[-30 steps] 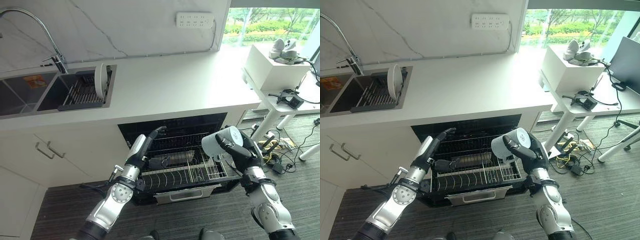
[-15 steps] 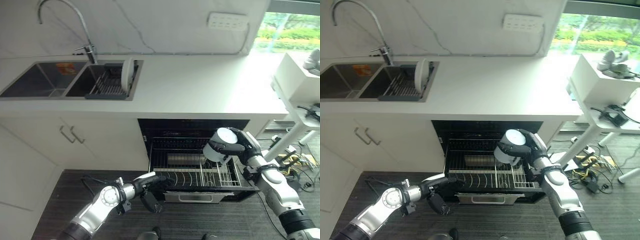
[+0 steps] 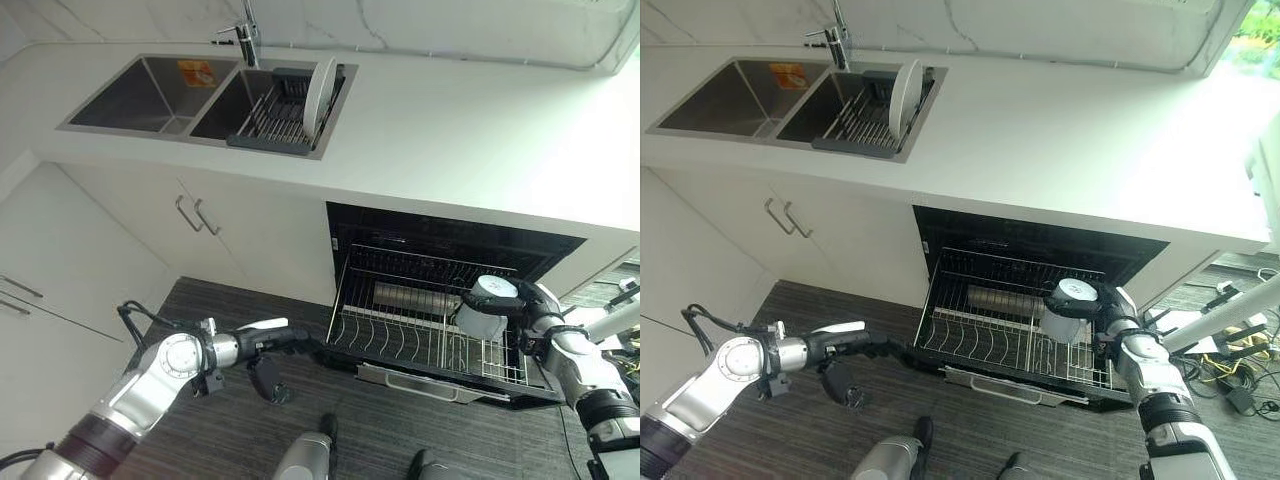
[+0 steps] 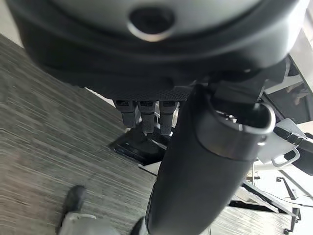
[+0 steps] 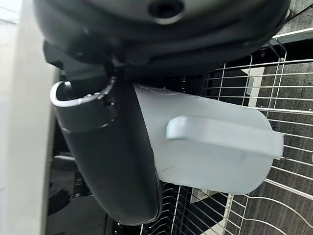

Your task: Place the dishes in the dishwasher.

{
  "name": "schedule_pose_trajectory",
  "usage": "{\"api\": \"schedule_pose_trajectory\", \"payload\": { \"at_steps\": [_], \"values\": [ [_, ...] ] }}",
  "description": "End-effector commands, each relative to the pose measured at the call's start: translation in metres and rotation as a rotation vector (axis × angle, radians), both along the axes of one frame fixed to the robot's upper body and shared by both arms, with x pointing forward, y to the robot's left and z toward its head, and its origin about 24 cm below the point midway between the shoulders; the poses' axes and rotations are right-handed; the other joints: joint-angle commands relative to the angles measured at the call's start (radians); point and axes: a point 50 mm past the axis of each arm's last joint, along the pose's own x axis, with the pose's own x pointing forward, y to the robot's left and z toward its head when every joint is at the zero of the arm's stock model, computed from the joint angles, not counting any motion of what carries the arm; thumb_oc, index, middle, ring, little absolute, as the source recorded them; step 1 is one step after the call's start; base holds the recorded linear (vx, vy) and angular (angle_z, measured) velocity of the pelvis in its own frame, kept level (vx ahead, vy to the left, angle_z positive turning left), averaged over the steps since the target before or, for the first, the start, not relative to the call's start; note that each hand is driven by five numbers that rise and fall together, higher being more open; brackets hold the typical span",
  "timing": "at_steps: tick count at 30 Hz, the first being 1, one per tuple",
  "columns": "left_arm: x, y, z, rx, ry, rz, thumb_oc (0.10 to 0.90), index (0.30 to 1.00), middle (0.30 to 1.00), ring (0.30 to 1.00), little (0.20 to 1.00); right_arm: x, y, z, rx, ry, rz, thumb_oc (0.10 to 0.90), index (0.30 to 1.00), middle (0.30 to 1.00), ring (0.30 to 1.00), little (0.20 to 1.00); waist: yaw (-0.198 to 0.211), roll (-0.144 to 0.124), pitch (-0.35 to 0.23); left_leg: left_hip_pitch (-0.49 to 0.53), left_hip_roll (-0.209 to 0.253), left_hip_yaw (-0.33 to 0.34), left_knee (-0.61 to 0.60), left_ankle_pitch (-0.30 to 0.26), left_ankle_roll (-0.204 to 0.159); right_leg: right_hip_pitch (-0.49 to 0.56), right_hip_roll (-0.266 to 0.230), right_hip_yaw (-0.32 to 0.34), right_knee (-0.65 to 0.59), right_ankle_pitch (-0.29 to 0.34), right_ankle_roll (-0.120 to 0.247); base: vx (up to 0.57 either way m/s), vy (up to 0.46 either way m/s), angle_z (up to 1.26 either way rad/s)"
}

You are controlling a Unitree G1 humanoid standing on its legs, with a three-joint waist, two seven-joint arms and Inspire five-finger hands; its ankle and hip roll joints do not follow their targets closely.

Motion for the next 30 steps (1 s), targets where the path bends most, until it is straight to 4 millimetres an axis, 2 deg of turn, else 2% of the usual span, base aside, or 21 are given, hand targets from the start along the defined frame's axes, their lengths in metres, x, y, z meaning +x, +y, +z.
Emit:
{"api": "schedule_pose_trajectory", "payload": {
  "at_steps": [1, 9, 12, 14, 18, 21, 30],
  "values": [
    [0.010, -0.014, 0.046, -0.108, -0.183, -0.108, 0.800, 0.900, 0.900, 0.900, 0.900, 0.028, -0.018, 0.077, -0.021, -0.286, -0.023, 0.400, 0.300, 0.300, 0.300, 0.300, -0.011, 0.000, -0.045, 0.014, 0.049, 0.117, 0.040, -0.125, -0.032, -0.039, 0.048, 0.078, 0.010, -0.057, 0.025, -0.07, -0.016, 0.10],
    [0.016, -0.012, 0.068, -0.111, -0.235, -0.123, 0.800, 0.900, 0.900, 0.900, 0.900, 0.023, -0.040, 0.076, -0.020, -0.252, -0.095, 0.400, 0.300, 0.300, 0.300, 0.300, -0.005, 0.040, -0.013, -0.014, 0.027, 0.097, 0.040, -0.109, -0.035, -0.048, 0.042, 0.062, 0.010, -0.059, 0.017, -0.03, -0.001, 0.10],
    [0.015, -0.012, 0.070, -0.118, -0.236, -0.129, 0.800, 0.900, 0.900, 0.900, 0.900, 0.019, -0.045, 0.071, -0.030, -0.230, -0.112, 0.400, 0.300, 0.300, 0.300, 0.300, -0.004, 0.054, -0.008, -0.015, 0.017, 0.092, 0.040, -0.105, -0.036, -0.048, 0.037, 0.057, 0.010, -0.058, 0.017, 0.01, 0.013, 0.24],
    [0.012, -0.012, 0.069, -0.137, -0.230, -0.125, 0.800, 0.900, 0.900, 0.900, 0.900, 0.017, -0.047, 0.067, -0.042, -0.203, -0.125, 0.400, 0.300, 0.300, 0.300, 0.300, -0.009, 0.075, -0.004, -0.012, 0.010, 0.094, 0.040, -0.104, -0.037, -0.050, 0.029, 0.060, 0.010, -0.058, 0.019, 0.02, 0.080, 0.05],
    [0.013, -0.015, 0.075, -0.180, -0.257, -0.118, 0.800, 0.900, 0.900, 0.900, 0.900, 0.020, -0.045, 0.066, -0.051, -0.180, -0.115, 0.400, 0.300, 0.300, 0.300, 0.300, -0.020, 0.102, 0.014, -0.023, 0.008, 0.106, 0.040, -0.099, -0.039, -0.069, 0.026, 0.073, 0.010, -0.056, 0.018, -0.05, 0.060, 0.00],
    [0.014, -0.016, 0.078, -0.201, -0.272, -0.116, 0.800, 0.900, 0.900, 0.900, 0.900, 0.021, -0.040, 0.060, -0.038, -0.165, -0.105, 0.400, 0.300, 0.300, 0.300, 0.300, -0.028, 0.110, 0.024, -0.027, 0.008, 0.115, 0.040, -0.096, -0.039, -0.078, 0.025, 0.081, 0.010, -0.052, 0.018, -0.04, 0.039, -0.07],
    [0.018, -0.029, 0.080, -0.229, -0.286, -0.138, 0.800, 0.900, 0.900, 0.900, 0.900, 0.023, -0.020, 0.034, -0.039, -0.103, -0.082, 0.400, 0.300, 0.300, 0.300, 0.300, -0.042, 0.117, 0.037, -0.024, 0.003, 0.122, 0.040, -0.098, -0.032, -0.089, 0.030, 0.101, 0.010, -0.045, 0.018, 0.01, 0.004, -0.04]
  ]
}}
